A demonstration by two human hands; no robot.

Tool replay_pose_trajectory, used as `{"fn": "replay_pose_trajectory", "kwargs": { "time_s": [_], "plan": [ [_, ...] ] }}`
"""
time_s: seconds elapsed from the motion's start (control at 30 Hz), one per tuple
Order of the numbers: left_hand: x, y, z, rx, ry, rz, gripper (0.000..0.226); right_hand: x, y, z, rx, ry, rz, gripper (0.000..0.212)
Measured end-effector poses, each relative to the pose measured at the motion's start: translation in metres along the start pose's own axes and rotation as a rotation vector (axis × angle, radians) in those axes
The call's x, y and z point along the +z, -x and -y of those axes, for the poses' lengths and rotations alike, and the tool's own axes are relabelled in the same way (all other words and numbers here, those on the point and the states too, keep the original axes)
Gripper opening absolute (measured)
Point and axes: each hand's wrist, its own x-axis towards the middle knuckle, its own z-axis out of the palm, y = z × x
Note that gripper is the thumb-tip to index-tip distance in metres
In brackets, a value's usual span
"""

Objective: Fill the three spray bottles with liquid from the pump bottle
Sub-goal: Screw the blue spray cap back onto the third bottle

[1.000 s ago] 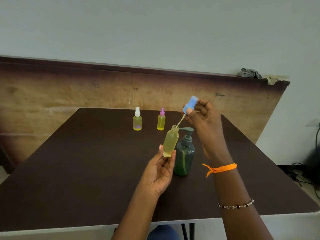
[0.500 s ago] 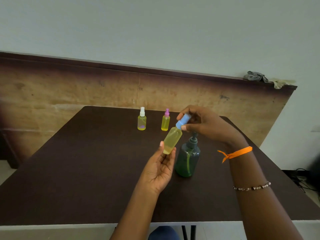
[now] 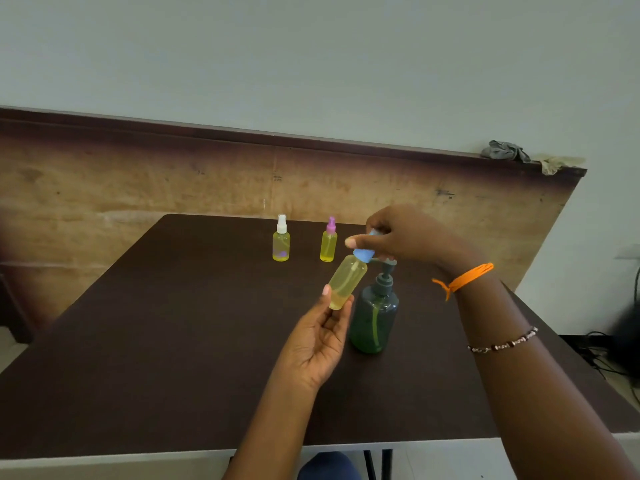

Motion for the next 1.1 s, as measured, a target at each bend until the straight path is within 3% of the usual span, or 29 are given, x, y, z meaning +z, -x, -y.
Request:
{"fn": "replay_pose_trajectory", "kwargs": {
  "time_s": [0.1, 0.23, 0.3, 0.4, 0.5, 0.6, 0.7, 0.73, 0.8, 0.87, 0.97, 1.1],
  "plan": [
    [0.001, -0.001, -0.002, 0.014, 0.007, -0.001, 0.043, -0.002, 0.005, 0.003, -0.05, -0.103, -0.023, 0.021],
    [0.001, 0.0, -0.002, 0.011, 0.014, -0.003, 0.055, -0.008, 0.007, 0.002, -0.167, -0.089, 0.065, 0.026],
    [0.002, 0.001, -0.002, 0.007, 0.019, 0.019, 0.064, -0.007, 0.005, 0.005, -0.142, -0.046, 0.037, 0.016],
    [0.002, 0.001, -0.002, 0.015, 0.008, 0.028, 0.068, -0.003, 0.001, 0.007, -0.072, 0.012, -0.021, 0.039],
    [0.002, 0.001, -0.003, 0.025, -0.006, 0.002, 0.054, -0.01, 0.006, 0.003, -0.101, -0.1, -0.013, 0.023],
    [0.004, 0.003, -0.003, 0.025, 0.002, 0.004, 0.048, -0.016, 0.01, -0.003, -0.199, -0.16, 0.08, 0.032],
    [0.006, 0.005, -0.001, 0.015, -0.006, 0.009, 0.031, -0.013, 0.009, 0.001, -0.146, -0.155, 0.033, 0.009],
    [0.007, 0.006, 0.0, 0.015, -0.005, 0.004, 0.027, -0.011, 0.007, 0.002, -0.11, -0.147, 0.012, 0.014],
    [0.008, 0.008, 0.001, 0.02, -0.008, -0.001, 0.025, -0.008, 0.006, 0.001, -0.094, -0.088, -0.031, 0.027],
    [0.008, 0.008, 0.0, 0.025, -0.01, 0.006, 0.028, -0.008, 0.008, 0.0, -0.125, -0.119, -0.065, 0.021],
    [0.008, 0.006, 0.0, 0.016, -0.007, 0.012, 0.041, -0.009, 0.011, -0.002, -0.219, -0.251, 0.047, 0.022],
    [0.008, 0.007, 0.001, 0.025, -0.042, 0.028, 0.028, -0.006, 0.011, -0.002, -0.133, -0.331, 0.019, 0.018]
  ]
}}
